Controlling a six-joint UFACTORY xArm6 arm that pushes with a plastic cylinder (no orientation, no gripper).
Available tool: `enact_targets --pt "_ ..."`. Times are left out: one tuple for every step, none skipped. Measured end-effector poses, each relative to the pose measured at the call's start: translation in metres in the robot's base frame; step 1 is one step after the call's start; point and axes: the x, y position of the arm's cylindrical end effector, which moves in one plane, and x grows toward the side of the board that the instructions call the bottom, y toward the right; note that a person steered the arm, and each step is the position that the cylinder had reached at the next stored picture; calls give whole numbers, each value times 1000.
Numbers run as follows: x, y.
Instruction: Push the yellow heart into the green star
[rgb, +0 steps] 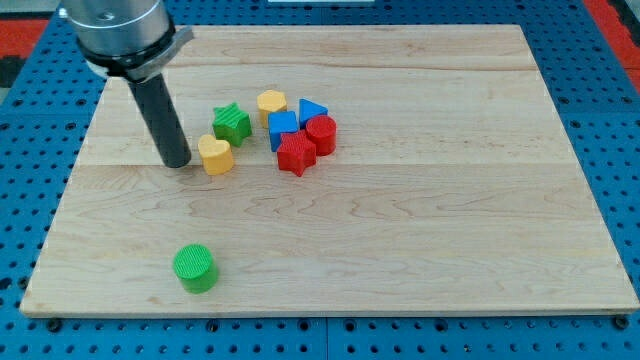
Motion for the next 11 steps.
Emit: enact_targets --pt "-1 19" --pt "-1 19" --pt "-1 18" --pt "19 7" --pt "23 38" --pt "16 50" --pt "8 50" --pt "6 51" --pt "6 52" --pt "5 52" --pt "3 50"
